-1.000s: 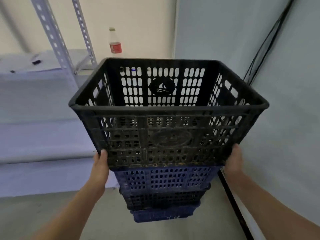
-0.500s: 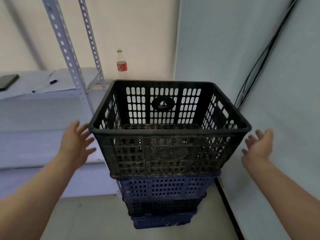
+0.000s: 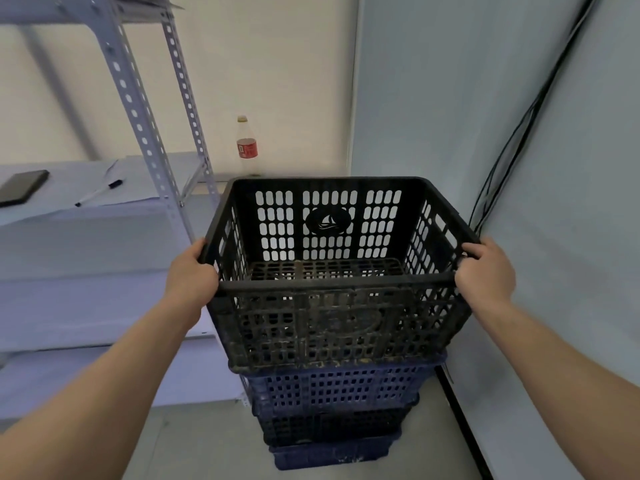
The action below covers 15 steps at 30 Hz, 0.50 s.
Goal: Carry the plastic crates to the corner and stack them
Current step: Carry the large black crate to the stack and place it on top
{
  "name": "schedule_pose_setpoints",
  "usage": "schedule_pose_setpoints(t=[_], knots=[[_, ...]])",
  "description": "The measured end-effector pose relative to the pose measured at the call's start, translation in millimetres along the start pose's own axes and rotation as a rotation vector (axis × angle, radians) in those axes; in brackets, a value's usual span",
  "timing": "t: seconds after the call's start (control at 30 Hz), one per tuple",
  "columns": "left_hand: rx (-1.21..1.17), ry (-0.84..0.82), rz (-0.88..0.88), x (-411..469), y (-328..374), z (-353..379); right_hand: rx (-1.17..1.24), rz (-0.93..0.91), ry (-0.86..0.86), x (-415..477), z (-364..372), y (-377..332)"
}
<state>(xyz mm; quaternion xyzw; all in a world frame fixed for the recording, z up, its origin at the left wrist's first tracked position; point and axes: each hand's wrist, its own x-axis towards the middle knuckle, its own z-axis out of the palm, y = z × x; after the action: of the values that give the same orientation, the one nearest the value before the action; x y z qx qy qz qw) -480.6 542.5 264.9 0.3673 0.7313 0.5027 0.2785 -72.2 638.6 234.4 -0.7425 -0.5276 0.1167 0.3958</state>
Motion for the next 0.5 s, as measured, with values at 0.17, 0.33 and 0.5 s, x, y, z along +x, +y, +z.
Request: schedule_pose_setpoints(t=[0.17, 0.33, 0.5], knots=[[0.028, -0.017, 0.036, -1.7, 0.4, -0.5, 0.023, -0.02, -0.023, -3.1, -2.5, -0.4], [0.693, 0.069, 0.308, -1.6, 5.2, -6.0, -0.337, -0.122, -0.093, -17.1, -15.9, -11.5], [1.117, -0.321, 0.553, -30.3, 13.1, 11.1, -0.441, -0.348, -0.18, -44.0, -16.4, -9.8]])
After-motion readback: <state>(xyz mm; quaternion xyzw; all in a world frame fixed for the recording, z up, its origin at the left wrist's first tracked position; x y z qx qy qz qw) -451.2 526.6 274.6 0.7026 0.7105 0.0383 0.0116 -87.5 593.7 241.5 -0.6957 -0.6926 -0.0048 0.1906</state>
